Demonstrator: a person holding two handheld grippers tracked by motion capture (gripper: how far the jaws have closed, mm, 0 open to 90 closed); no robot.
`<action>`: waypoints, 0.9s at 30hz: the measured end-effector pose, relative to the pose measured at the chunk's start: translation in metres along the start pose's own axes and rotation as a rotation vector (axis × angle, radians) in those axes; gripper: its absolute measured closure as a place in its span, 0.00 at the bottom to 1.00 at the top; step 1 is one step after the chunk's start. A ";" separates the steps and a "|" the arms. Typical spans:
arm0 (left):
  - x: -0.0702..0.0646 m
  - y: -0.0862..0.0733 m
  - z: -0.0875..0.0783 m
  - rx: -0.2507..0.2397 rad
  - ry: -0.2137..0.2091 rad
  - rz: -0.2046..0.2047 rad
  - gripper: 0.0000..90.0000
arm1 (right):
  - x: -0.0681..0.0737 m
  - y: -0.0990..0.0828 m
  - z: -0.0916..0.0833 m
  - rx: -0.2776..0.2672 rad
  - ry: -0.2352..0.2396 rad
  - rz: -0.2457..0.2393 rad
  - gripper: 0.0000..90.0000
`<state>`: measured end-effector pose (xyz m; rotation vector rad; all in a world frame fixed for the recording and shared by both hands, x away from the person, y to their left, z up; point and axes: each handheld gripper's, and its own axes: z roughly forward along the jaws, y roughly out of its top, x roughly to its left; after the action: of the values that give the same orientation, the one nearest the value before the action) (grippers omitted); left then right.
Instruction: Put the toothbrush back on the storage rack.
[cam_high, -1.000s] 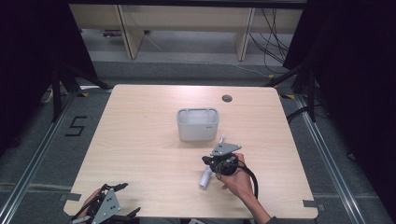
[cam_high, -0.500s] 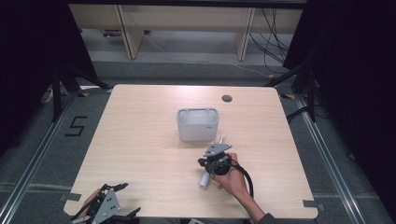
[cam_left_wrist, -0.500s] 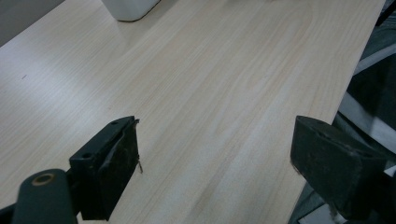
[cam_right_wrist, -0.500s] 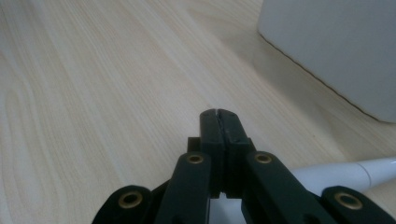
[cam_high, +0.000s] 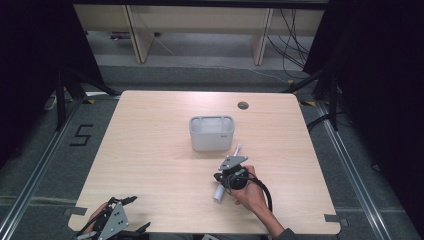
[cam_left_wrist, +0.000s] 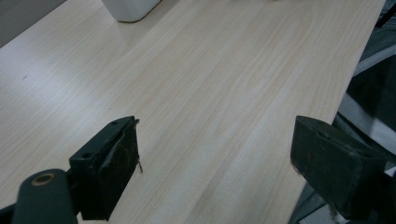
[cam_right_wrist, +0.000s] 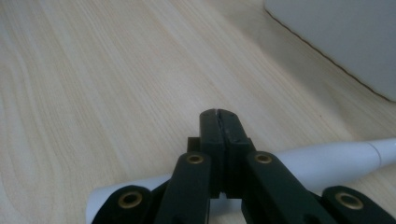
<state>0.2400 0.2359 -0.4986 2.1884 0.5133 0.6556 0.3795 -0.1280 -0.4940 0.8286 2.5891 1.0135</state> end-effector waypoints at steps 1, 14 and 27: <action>-0.001 0.000 0.001 -0.007 0.001 -0.012 0.17 | -0.001 -0.002 0.000 -0.014 -0.001 -0.012 1.00; -0.001 0.000 0.001 0.000 -0.002 -0.014 0.17 | -0.006 -0.014 -0.012 0.022 0.014 0.014 1.00; -0.001 0.000 0.000 0.001 -0.001 -0.012 0.17 | -0.011 -0.033 -0.029 0.031 0.007 0.033 1.00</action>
<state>0.2391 0.2348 -0.4992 2.1847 0.5259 0.6486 0.3631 -0.1700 -0.4948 0.8792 2.6111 0.9897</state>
